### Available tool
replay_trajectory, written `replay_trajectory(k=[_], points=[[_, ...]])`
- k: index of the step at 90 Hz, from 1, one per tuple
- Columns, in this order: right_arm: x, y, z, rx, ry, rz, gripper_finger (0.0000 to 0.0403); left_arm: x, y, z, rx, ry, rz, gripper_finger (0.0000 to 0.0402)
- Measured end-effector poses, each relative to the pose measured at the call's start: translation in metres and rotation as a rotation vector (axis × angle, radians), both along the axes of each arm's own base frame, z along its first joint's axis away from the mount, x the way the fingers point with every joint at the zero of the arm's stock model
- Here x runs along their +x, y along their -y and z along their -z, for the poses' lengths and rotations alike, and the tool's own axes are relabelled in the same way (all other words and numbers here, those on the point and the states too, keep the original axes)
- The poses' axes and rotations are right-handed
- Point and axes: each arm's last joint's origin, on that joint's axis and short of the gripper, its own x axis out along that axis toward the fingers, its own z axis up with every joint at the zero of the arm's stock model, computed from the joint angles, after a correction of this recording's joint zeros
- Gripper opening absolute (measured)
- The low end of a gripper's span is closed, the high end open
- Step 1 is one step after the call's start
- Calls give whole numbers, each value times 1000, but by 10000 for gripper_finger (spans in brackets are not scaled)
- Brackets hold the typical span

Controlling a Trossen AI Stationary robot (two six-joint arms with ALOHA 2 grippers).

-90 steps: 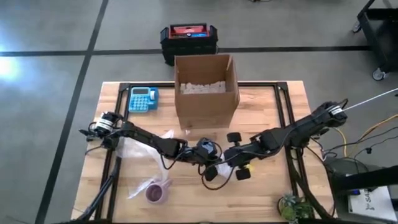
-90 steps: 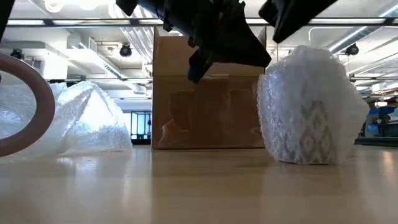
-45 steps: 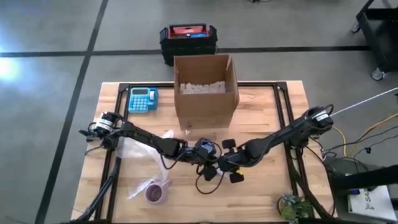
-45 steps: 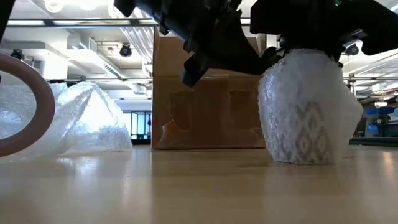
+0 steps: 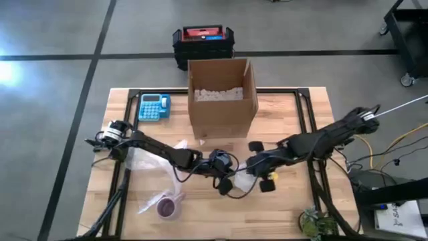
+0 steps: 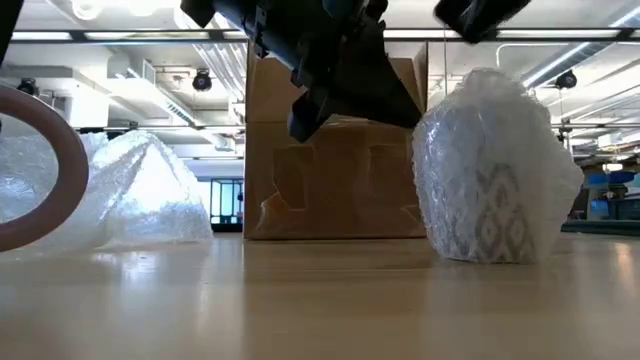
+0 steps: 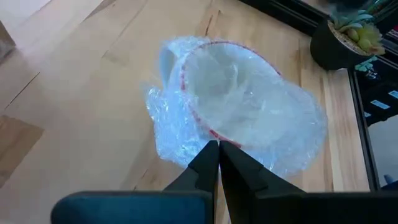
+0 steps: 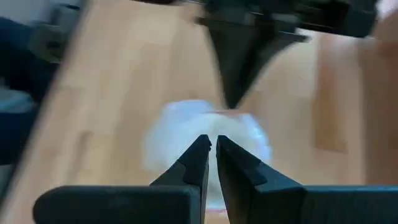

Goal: Wrap mug
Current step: Wrap the white mug with bubble wrap, then put the white wrapped mug into the box

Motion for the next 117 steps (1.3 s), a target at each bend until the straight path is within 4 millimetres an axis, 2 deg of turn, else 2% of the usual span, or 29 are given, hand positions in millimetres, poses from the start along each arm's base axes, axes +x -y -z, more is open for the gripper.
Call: replay_trajectory(k=[5,20,42,50,59,66,74,81,87,93,104,111,117], points=[[-1,-5,6,4,-1,-10,18,0,0,0,0,-1,0,0],[12,-10,45,-17,-51,-2,18,0,0,0,0,0,0,0],[34,-7,108,-172,-221,33,18,0,0,0,0,0,1,0],[38,-7,121,-190,-257,29,18,0,0,0,0,1,1,0],[39,-7,125,-202,-272,20,18,0,1,0,0,-1,2,0],[37,-6,120,-205,-269,11,18,0,1,0,0,0,2,0],[35,-5,103,-195,-239,9,18,0,1,0,0,0,2,0],[31,-5,81,-182,-208,7,18,0,1,0,0,0,2,0],[27,-4,55,-157,-146,9,18,0,1,0,0,0,2,0],[17,-4,33,-138,-100,5,18,0,1,0,1,-1,2,0],[-2,-6,7,-93,-38,0,18,0,1,0,1,0,2,0],[-12,-6,-5,-31,-7,45,18,0,1,0,0,2,2,0],[-18,-9,-7,-13,1,36,18,0,1,0,1,1,2,0]])
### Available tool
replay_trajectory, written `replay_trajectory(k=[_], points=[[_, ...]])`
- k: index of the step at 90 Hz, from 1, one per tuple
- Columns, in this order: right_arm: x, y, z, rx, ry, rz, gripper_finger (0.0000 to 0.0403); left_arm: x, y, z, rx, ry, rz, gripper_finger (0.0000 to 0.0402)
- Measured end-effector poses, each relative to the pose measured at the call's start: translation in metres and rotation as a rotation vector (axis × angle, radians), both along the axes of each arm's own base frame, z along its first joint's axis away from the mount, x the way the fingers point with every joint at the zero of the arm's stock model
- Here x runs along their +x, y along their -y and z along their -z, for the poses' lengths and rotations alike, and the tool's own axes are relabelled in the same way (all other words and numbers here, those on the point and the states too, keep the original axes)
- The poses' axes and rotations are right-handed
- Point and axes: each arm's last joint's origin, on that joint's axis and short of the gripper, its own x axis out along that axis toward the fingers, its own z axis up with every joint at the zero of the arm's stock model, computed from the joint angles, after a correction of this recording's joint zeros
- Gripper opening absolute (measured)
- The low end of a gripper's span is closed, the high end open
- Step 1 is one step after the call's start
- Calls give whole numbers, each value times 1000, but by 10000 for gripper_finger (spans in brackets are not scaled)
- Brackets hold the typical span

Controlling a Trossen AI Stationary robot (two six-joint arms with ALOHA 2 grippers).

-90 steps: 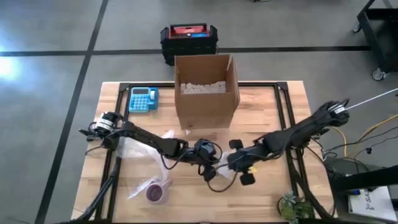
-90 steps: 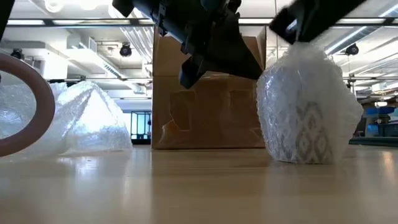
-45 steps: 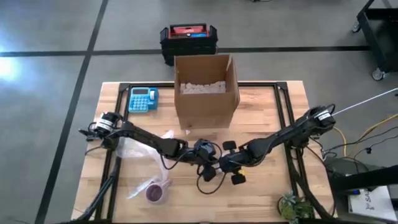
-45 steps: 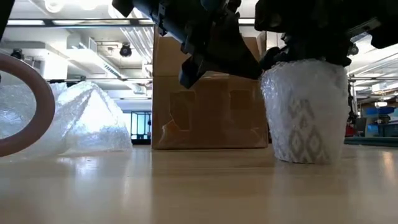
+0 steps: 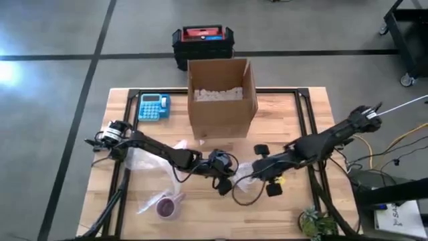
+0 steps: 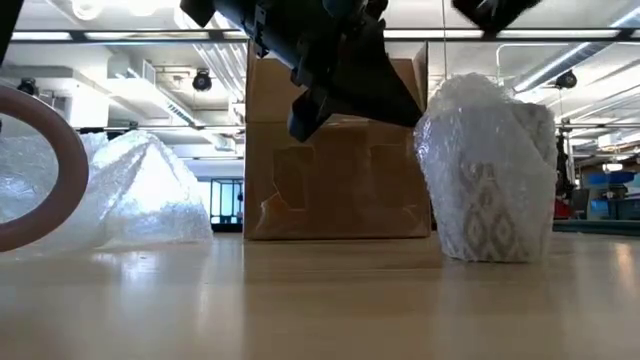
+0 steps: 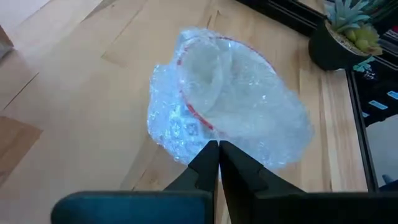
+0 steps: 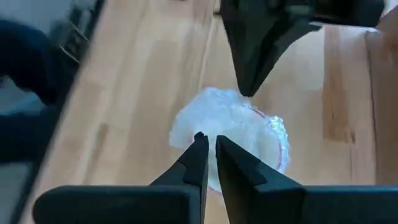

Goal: Wrap mug
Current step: Put the white wrapped mug into the box

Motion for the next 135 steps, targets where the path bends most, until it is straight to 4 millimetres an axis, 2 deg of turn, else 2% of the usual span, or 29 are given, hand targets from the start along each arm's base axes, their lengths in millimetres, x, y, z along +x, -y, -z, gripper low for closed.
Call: replay_trajectory(k=[10,21,38,51,61,66,72,78,83,89,99,107,118,135], points=[[-6,-6,9,-15,-31,-62,30,0,0,0,0,1,0,0],[-6,-13,25,-62,-61,-112,77,0,0,0,0,0,0,0],[8,-20,59,-196,-145,-148,164,0,0,0,0,0,0,0],[19,-25,93,-285,-251,-229,200,0,0,0,0,0,-1,0],[25,-29,115,-341,-311,-294,191,0,0,0,0,0,-1,0],[26,-30,123,-378,-332,-313,163,0,0,0,1,0,0,0],[29,-31,123,-420,-344,-310,109,0,0,0,3,0,1,0],[29,-31,118,-427,-370,-316,45,0,0,0,3,0,1,0],[28,-31,112,-435,-387,-314,17,0,0,0,3,0,1,0],[27,-30,99,-426,-361,-310,19,0,0,0,3,0,1,0],[21,-26,62,-391,-264,-300,18,0,0,0,5,-1,5,0],[9,-20,33,-370,-175,-303,7,0,1,0,23,-2,27,0],[-11,-6,-12,-388,36,-275,9,0,1,0,41,-1,42,0],[-43,22,-63,-425,293,-208,8,0,1,0,40,0,40,0]])
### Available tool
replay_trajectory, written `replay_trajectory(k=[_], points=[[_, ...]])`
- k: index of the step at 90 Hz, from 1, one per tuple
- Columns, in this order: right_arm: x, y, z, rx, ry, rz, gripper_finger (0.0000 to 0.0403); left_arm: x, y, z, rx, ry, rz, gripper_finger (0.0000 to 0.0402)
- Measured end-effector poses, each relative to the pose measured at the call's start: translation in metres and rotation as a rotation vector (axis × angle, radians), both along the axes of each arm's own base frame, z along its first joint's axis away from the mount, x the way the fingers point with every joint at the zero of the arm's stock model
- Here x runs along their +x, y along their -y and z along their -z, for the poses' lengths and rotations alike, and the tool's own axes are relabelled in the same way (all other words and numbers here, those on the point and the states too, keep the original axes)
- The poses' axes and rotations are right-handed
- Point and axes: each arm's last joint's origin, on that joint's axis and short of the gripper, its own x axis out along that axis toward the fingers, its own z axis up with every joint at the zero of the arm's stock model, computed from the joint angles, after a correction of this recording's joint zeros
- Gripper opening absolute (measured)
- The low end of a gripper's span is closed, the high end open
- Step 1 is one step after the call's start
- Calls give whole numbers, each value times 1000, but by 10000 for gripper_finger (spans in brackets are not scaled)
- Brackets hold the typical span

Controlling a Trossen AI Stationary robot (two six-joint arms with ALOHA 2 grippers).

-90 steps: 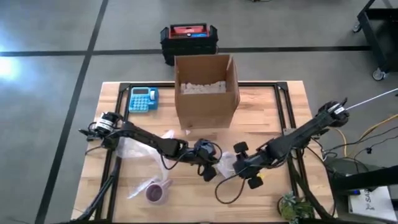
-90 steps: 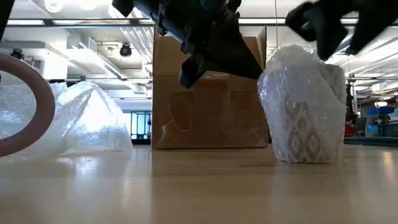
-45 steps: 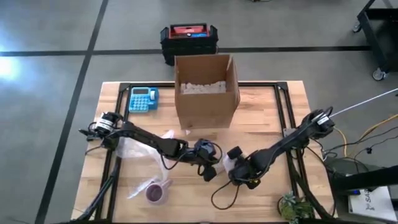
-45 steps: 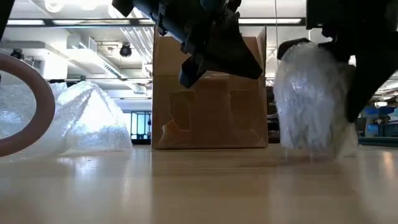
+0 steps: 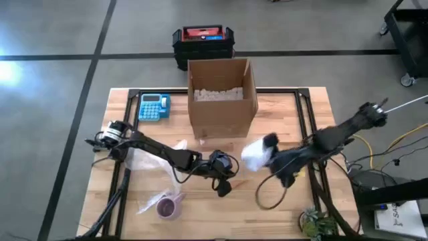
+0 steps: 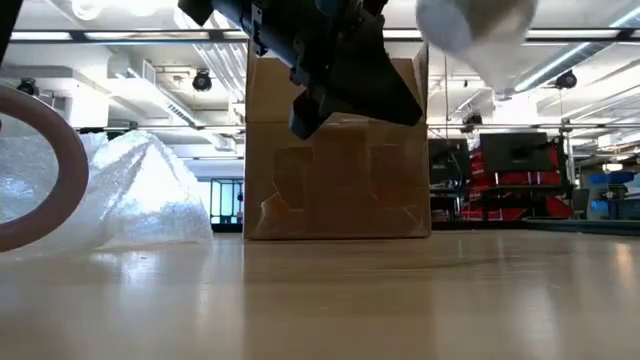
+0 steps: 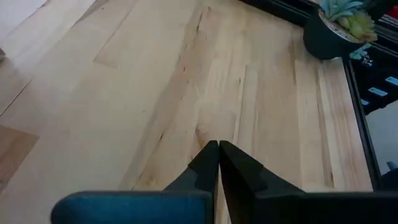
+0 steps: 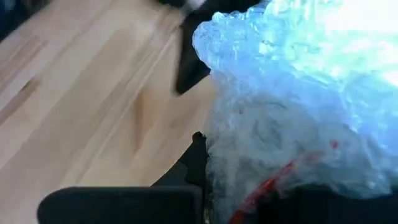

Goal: Wrap mug
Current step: Put the white wrapped mug into the box

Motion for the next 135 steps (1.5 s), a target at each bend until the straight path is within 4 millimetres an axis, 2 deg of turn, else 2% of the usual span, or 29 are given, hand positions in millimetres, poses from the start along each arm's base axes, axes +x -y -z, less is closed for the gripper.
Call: replay_trajectory(k=[13,24,33,48,64,71,80,92,109,135], points=[[-7,22,-37,7,290,56,8,0,0,0,-7,5,-4,0],[0,38,-64,36,548,139,8,1,0,-2,-11,25,-4,0],[12,54,-83,16,682,207,7,2,1,-3,-14,34,-4,0],[51,90,-100,-59,634,355,7,2,1,-3,-14,38,-4,0],[97,131,-110,-80,509,404,7,2,1,-3,-14,37,-4,0],[118,150,-105,-81,421,422,7,2,1,-3,-13,36,-4,0],[142,175,-88,-40,271,399,7,2,1,-3,-13,36,-4,0],[162,208,-68,62,143,416,7,2,1,-3,-13,37,-3,0],[173,240,-30,128,-29,499,7,2,1,-3,-9,34,-1,0],[178,261,10,183,-195,580,8,2,1,-3,-9,34,-1,0]])
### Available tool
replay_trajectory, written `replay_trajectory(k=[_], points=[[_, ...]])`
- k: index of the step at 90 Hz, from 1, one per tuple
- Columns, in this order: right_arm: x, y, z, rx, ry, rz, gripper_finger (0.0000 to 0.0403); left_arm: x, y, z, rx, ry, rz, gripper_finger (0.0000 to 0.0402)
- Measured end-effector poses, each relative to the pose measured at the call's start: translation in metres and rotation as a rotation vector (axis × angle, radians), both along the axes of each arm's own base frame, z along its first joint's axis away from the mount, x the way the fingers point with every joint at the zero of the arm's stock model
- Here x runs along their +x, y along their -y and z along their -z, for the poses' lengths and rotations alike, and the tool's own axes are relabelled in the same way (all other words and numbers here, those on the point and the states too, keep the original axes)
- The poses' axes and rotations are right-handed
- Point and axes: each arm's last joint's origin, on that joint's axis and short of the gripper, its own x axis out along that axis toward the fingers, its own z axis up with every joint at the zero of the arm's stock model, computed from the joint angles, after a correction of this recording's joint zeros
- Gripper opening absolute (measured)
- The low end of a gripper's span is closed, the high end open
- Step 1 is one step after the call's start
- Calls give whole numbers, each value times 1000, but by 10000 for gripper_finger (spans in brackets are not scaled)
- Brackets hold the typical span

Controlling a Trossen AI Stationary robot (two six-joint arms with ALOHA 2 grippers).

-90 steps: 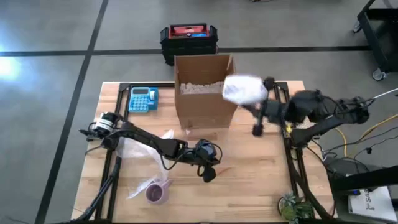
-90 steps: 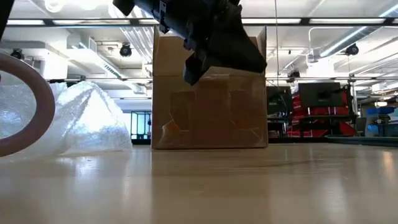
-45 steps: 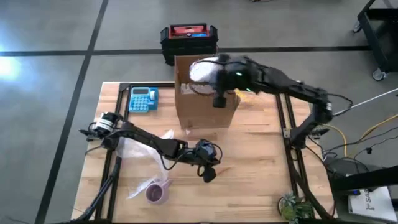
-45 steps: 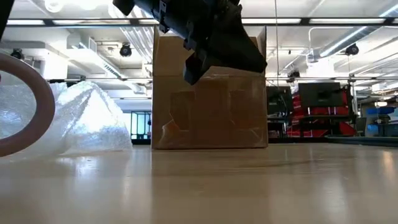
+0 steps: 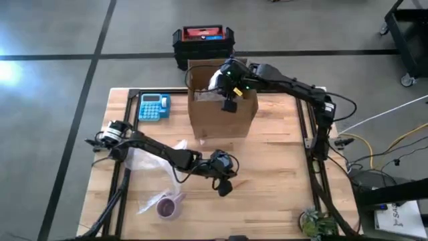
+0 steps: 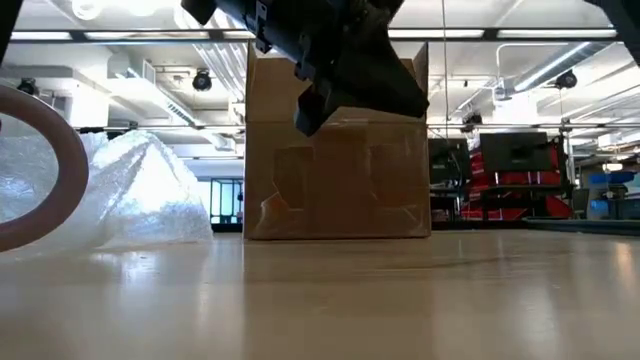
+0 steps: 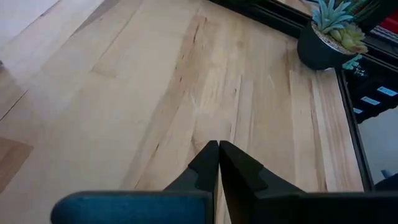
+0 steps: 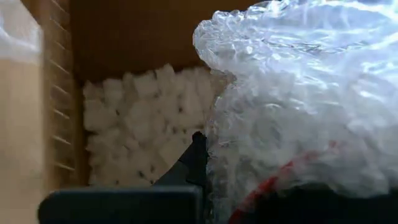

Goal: Wrap mug
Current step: Put the white wrapped mug into the box, then wrap the purple mug with bubble wrap

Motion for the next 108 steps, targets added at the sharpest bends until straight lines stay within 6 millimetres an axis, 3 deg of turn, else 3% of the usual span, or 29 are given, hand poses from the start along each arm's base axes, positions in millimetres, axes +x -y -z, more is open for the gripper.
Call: replay_trajectory(k=[24,36,50,58,86,97,108], points=[[6,9,28,81,-69,97,25,0,0,0,0,0,0,0],[9,9,37,123,-86,88,85,0,0,0,0,0,0,0],[8,8,32,101,-97,52,166,0,0,0,0,-1,0,0],[3,7,13,70,-64,44,198,0,0,0,0,-1,0,0],[-49,-18,-96,-28,185,8,249,0,0,0,0,-1,-1,0],[-87,-39,-124,73,247,-58,254,0,0,0,0,-1,-1,0],[-122,-63,-130,305,250,-181,251,0,0,0,-6,-4,-5,0]])
